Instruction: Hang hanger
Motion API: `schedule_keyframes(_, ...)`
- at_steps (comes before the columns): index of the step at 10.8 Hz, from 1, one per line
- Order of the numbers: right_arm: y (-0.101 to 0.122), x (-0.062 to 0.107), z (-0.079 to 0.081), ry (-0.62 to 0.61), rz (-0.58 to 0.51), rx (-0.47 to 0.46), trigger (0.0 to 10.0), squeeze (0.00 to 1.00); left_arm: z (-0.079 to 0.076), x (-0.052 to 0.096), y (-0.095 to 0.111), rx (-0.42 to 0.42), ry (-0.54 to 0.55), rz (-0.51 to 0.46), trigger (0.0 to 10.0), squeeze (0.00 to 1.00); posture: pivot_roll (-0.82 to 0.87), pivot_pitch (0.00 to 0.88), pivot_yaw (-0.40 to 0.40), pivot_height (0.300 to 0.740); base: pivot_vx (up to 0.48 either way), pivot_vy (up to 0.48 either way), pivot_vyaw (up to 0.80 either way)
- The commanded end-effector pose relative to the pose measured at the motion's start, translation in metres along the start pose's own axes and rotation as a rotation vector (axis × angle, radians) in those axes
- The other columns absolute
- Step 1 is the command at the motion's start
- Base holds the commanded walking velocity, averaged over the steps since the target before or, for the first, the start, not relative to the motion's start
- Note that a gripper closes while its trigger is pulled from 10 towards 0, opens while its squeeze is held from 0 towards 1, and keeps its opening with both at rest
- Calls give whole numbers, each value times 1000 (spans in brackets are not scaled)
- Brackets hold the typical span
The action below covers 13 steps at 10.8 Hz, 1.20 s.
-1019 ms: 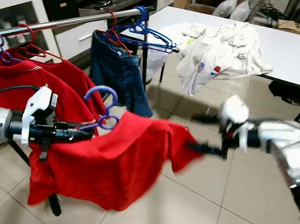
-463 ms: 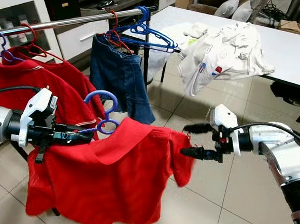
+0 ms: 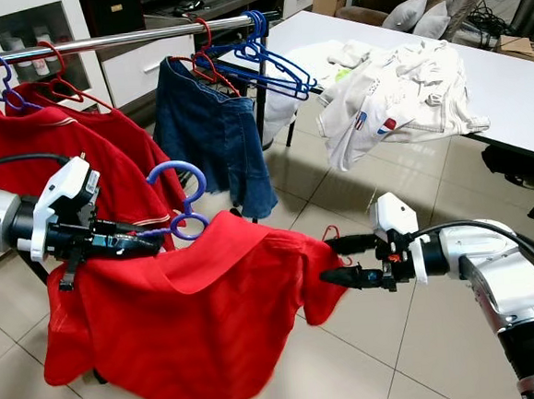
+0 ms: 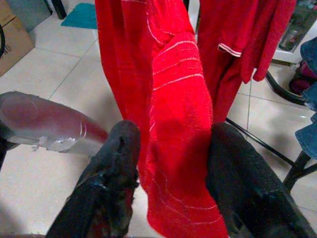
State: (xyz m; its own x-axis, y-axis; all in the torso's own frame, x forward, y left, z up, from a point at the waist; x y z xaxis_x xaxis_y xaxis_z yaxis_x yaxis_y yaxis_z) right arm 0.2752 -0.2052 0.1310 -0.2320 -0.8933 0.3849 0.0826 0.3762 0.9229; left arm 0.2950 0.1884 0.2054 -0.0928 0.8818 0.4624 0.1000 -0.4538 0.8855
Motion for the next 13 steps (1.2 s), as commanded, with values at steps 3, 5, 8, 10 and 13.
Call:
schedule_keyframes(3,2,1,-1,23,5,-7,0,0,2,2,10,-48,-5,-1,0,0,77,0,-68,740,0,0,0)
schedule_keyframes(5,1,3,0,24,9,-12,0,0,2,3,10,-47,-7,1,0,0,77,0,-65,740,0,0,0)
schedule_keyframes(8,-1,6,-1,12,11,-26,0,0,2,5,10,-48,-7,5,0,0,80,0,-65,740,0,0,0)
schedule_keyframes(10,-4,7,-1,0,0,-48,0,0,2,7,11,-46,-5,0,0,0,82,0,-64,740,0,0,0)
schedule_keyframes(13,-8,6,1,-6,0,-66,0,0,2,6,16,-46,-3,-26,0,0,81,0,-62,740,0,0,0)
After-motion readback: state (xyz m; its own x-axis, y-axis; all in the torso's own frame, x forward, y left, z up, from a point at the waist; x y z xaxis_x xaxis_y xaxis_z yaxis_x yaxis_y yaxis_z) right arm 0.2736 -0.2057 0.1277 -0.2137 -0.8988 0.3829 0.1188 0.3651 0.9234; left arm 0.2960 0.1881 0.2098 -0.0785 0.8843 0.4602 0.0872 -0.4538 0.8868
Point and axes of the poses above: a point about 5 cm out from each wrist's last joint towards the gripper, its own x axis pointing back from the gripper into the wrist, its own y axis along the axis of the wrist's last joint, z = x × y, the point moved 2 cm from there along -x, pointing out of the wrist towards the gripper, and after that the axes turned 3 degrees about x, right-handed, at the moved point
